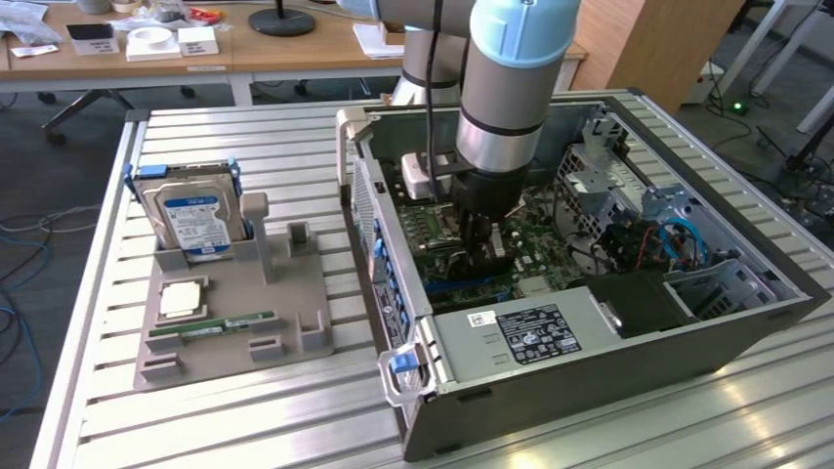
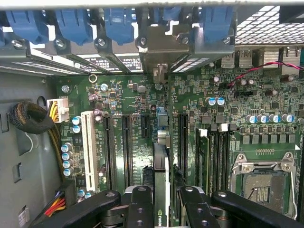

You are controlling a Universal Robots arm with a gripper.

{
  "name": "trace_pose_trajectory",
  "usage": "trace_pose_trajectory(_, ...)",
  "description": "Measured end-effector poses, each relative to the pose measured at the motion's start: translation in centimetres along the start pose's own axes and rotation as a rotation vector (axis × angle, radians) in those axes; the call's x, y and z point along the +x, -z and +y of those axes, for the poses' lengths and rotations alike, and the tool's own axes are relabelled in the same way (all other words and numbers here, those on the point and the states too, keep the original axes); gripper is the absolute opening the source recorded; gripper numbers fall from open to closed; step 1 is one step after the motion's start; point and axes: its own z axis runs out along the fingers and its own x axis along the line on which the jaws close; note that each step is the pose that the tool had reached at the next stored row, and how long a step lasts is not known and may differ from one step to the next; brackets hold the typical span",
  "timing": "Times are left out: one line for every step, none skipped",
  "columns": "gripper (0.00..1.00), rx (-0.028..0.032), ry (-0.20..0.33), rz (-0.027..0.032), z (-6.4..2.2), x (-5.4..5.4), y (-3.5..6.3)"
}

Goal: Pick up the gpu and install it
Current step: 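Insert the gpu into the slot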

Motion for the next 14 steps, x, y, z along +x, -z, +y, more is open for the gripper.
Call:
trace_pose_trajectory(0.26,0.0,0.0,0.0,0.0,0.0,-0.02)
trace_pose_trajectory(0.26,-0.0001,0.0,0.0001,0.0,0.0,-0.02)
trace_pose_trajectory(0.26,-0.0001,0.0,0.0001,0.0,0.0,-0.03)
trace_pose_trajectory(0.26,-0.0002,0.0,0.0002,0.0,0.0,-0.03)
trace_pose_trajectory(0.26,-0.0001,0.0,0.0001,0.01,0.0,-0.03)
trace_pose_trajectory(0.26,-0.0001,0.0,0.0,0.01,0.0,-0.04)
trace_pose_trajectory(0.26,0.0,0.0,0.0,0.01,0.0,-0.04)
trace_pose_trajectory(0.26,0.0,0.0,0.0,0.02,0.0,-0.05)
trace_pose_trajectory(0.26,0.0,0.0,0.0,0.03,0.01,-0.07)
trace_pose_trajectory(0.26,0.0,0.0,-0.0001,0.04,0.01,-0.09)
trace_pose_trajectory(0.26,-0.0001,0.0,0.0,0.05,0.01,-0.1)
trace_pose_trajectory(0.26,-0.0001,0.0,0.0001,0.05,0.01,-0.1)
trace_pose_trajectory(0.26,-0.0002,0.0,0.0001,0.06,0.01,-0.1)
trace_pose_trajectory(0.26,-0.0001,0.0,0.0001,0.06,0.01,-0.1)
